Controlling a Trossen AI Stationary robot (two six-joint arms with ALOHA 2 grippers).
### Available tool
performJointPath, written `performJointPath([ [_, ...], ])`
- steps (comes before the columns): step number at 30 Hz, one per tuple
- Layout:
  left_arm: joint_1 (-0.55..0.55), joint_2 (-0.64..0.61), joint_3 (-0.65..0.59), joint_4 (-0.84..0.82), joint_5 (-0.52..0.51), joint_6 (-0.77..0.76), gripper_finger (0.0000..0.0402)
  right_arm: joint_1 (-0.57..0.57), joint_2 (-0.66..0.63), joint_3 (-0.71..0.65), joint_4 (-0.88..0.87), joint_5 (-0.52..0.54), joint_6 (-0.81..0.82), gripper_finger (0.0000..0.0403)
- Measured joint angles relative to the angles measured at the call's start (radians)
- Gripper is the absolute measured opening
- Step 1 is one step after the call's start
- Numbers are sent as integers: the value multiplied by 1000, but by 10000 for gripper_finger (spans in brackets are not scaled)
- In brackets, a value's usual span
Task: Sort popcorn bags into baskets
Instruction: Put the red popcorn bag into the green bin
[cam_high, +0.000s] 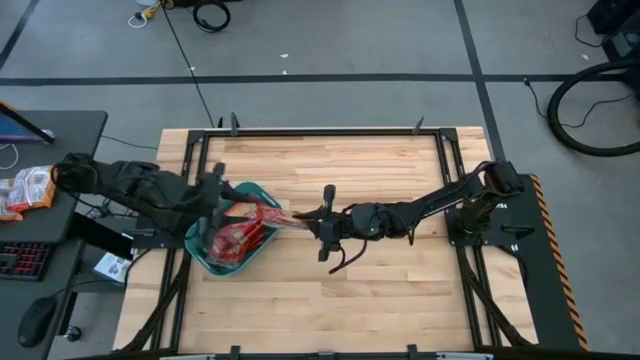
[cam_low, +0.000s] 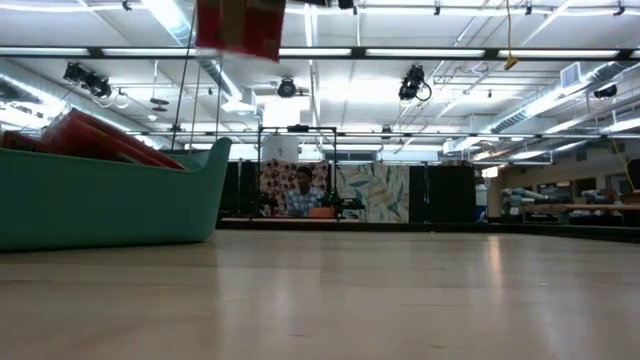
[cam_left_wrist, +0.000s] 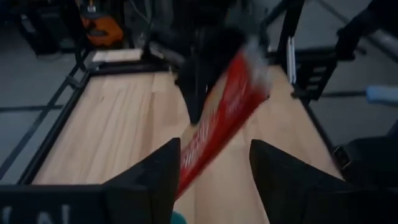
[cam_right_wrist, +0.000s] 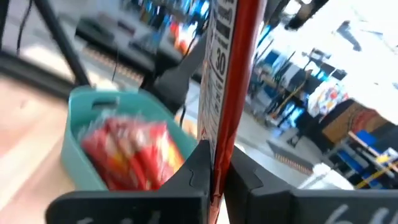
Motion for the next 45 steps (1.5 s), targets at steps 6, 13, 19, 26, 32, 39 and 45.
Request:
performJointPath([
  [6, 0, -39, -3, 78, 19, 15, 193, -13, 49, 2, -64, 23, 15, 24],
  [13, 0, -122, -234, 367, 105, 82, 169, -5, 179, 183, -235, 91, -66, 23],
  [19, 0, -285, -450, 570, 147, 56, 156, 7, 355, 384, -242, 171, -228, 25],
  [26, -1, -474, -662, 792, 118, 33, 144, -4, 540, 582, -248, 249, -371, 26],
  [32, 0, -575, -804, 993, 87, 33, 141, -33, 681, 733, -255, 305, -456, 26],
  [39, 0, -614, -941, 1178, 87, -18, 141, -61, 799, 884, -382, 341, -367, 60],
  [45, 0, -615, -1018, 1272, 87, -28, 141, -57, 784, 965, -674, 276, -112, 132],
])
